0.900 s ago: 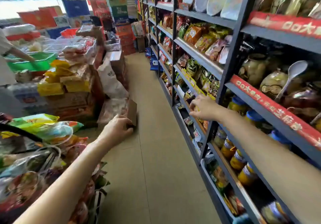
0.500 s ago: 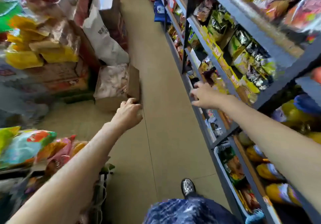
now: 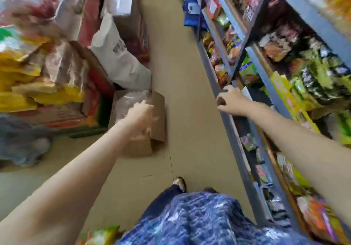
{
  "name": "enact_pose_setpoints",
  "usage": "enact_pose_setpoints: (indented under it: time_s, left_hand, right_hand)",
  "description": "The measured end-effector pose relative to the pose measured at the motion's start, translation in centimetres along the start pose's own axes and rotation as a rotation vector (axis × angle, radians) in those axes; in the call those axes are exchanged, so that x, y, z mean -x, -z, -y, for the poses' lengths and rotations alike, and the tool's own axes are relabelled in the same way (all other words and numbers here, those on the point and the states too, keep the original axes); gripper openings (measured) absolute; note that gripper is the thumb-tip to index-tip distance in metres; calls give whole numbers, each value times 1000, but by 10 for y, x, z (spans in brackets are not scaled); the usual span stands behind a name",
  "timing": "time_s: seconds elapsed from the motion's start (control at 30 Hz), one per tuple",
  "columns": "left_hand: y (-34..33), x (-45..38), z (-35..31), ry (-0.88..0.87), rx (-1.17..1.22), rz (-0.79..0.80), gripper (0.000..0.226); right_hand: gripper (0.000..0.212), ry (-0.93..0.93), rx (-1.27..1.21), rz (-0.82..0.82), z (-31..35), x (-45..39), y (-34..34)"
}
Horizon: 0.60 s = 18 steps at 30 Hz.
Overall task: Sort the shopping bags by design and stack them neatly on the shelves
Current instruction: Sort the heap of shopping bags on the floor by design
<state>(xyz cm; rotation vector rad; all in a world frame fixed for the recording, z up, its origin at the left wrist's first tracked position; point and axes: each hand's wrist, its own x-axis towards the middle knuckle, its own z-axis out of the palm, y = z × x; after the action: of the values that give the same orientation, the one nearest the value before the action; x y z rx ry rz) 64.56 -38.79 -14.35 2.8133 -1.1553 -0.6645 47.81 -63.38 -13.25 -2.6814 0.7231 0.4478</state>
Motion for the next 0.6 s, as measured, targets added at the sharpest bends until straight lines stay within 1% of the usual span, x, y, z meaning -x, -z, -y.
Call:
enact_pose_setpoints:
  time_s: [0.07, 0.13, 0.23, 0.3, 0.33, 0.47, 0.53, 0.6]
  left_hand:
    - [35, -61, 5, -21, 68, -42, 28]
    - [66, -123, 0, -28, 62, -46, 26]
    - [98, -214, -5, 11, 56, -97, 27]
    - [110, -274, -1, 59, 53, -131, 29]
    - [115, -307, 3, 89, 64, -129, 29]
    - [151, -438, 25, 185, 78, -85, 30]
    - [189, -505, 37, 212, 92, -105, 30]
    - [227, -561, 51, 231, 115, -118, 30]
  right_hand:
    - [35, -34, -85, -15, 0, -50, 28]
    - [32, -73, -165, -57, -4, -106, 52]
    - [27, -173, -377, -209, -14, -198, 75]
    - [29, -226, -501, -332, -18, -262, 85]
    - [29, -237, -543, -358, -20, -296, 90]
    - [27, -215, -565, -283, -39, -431, 125]
    - [28, -209, -565, -275, -45, -504, 164]
    - [29, -229, -631, -274, -44, -573, 202]
